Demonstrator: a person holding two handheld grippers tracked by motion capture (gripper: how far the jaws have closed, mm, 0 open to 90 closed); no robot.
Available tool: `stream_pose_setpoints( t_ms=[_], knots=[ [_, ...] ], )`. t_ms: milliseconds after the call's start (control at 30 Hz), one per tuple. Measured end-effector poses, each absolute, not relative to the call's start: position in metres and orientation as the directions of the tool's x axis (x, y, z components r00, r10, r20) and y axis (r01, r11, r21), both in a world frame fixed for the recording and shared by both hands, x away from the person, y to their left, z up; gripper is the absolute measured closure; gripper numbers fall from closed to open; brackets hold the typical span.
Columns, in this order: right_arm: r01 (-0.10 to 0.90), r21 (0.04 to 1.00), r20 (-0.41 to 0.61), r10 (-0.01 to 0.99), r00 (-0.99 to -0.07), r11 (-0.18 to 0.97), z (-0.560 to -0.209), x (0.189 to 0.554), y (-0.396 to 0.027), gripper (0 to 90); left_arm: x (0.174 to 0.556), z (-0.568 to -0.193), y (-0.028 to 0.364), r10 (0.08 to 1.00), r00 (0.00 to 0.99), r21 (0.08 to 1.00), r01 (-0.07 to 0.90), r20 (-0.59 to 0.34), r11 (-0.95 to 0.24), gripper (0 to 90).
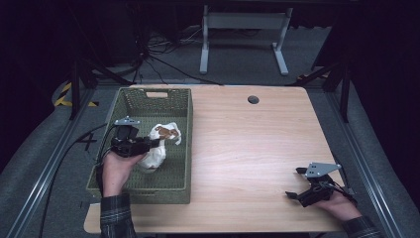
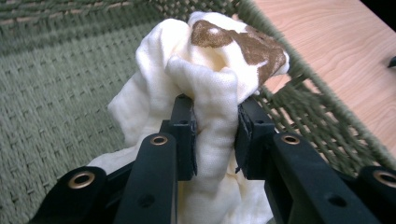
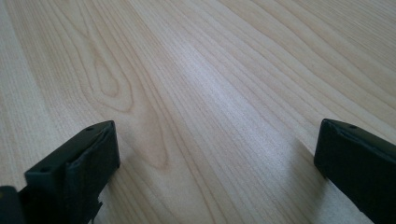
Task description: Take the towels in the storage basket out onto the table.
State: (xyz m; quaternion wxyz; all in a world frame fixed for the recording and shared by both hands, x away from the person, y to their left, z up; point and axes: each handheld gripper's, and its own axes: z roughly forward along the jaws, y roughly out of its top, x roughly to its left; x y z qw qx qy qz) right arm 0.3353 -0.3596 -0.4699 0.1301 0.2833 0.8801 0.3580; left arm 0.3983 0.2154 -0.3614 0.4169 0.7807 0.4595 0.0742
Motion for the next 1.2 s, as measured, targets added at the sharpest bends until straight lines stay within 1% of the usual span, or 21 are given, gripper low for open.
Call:
stream_pose_setpoints(
  t_ms=[200,367,533,800,1200],
  knots=[
    [0.406,0.704,-0.026,0.592,-0.805,0.583,-0.470,0.335,-0.359,0.3,0.395,-0.348,0.208,0.756,0.603,0.761,0.608,-0.256,-0.227,71.8],
    [0.406,0.704,-0.026,0.593,-0.805,0.583,-0.470,0.335,-0.359,0.3,0.394,-0.338,0.205,0.746,0.617,0.780,0.586,-0.253,-0.220,71.8],
    [0.406,0.704,-0.027,0.592,-0.805,0.583,-0.470,0.335,-0.359,0.3,0.394,-0.321,0.201,0.727,0.643,0.806,0.550,-0.242,-0.219,71.6],
    [0.406,0.704,-0.026,0.593,-0.805,0.582,-0.470,0.335,-0.359,0.3,0.396,-0.303,0.189,0.704,0.671,0.821,0.523,-0.231,-0.230,71.2],
    [0.406,0.704,-0.026,0.593,-0.805,0.582,-0.470,0.335,-0.359,0.4,0.397,-0.279,0.156,0.646,0.738,0.841,0.464,-0.195,-0.277,71.3]
  ],
)
